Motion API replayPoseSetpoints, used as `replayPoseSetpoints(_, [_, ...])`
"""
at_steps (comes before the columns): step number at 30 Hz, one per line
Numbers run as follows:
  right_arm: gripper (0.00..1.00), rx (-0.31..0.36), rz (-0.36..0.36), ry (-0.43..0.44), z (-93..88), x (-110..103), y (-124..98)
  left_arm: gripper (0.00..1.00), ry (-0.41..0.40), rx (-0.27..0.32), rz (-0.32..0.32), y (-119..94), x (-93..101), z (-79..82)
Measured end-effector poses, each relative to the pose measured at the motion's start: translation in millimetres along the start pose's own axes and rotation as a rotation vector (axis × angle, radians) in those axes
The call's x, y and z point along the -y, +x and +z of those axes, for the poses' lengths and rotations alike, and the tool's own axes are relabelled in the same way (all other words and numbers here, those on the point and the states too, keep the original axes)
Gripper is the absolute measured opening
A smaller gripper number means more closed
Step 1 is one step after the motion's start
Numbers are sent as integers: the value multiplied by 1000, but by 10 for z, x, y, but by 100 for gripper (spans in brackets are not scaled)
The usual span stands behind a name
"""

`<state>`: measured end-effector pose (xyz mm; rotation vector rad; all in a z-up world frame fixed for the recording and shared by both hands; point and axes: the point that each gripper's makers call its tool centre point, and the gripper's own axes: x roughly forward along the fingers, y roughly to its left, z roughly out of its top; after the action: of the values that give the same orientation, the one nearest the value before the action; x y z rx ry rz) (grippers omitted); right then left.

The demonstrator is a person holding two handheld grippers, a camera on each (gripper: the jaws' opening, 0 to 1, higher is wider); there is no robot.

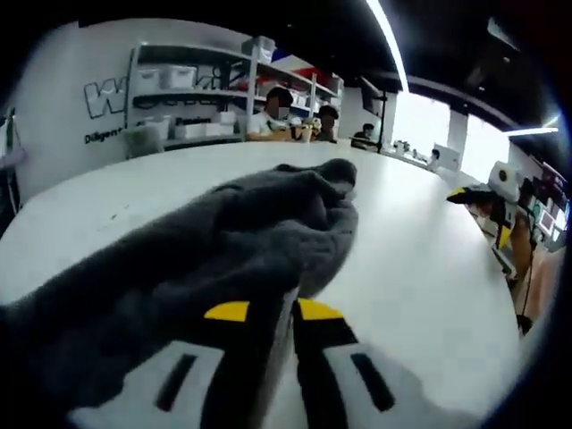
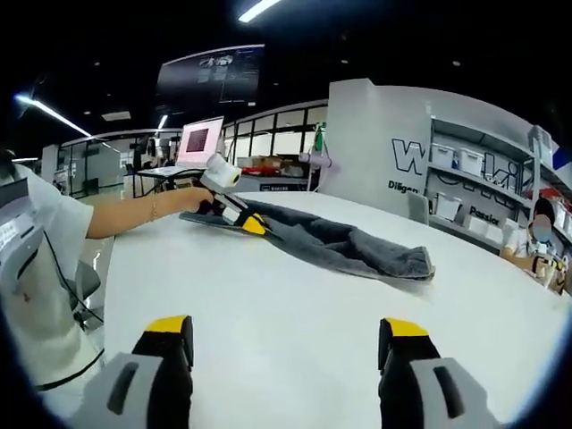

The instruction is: Fold the towel on the table until its edges align and the towel forms a compact rectangular stack.

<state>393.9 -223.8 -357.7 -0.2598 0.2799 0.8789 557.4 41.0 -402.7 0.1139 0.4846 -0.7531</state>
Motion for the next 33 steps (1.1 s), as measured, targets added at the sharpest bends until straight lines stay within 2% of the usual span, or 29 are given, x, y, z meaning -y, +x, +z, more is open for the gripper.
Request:
replayPoseSetpoints(1, [89,1,-2,1,0,9,-3,9,0,-13,-1,-9,1,-21])
replayPoseSetpoints(5, [89,3,-3,3,-9,14,-5,7,-61,-48,-36,-49,81,-107])
replayPoseSetpoints(6, [89,5,-2,3,-8,11,-2,7,-65,-45,-56,-75,119,-115])
replayPoseSetpoints(8, [88,4,0,3,-7,8,7,6,-98,-78,-118,-150,241,-171])
replayPoseSetpoints(19, [87,-4,27,-8,33,-75,133,7,-26,-220,-297,-657,771,-500])
replayPoseSetpoints(33, [86,-18,59,-35,80,-208,210,7,42,-316,-415,-1273,1157,-876])
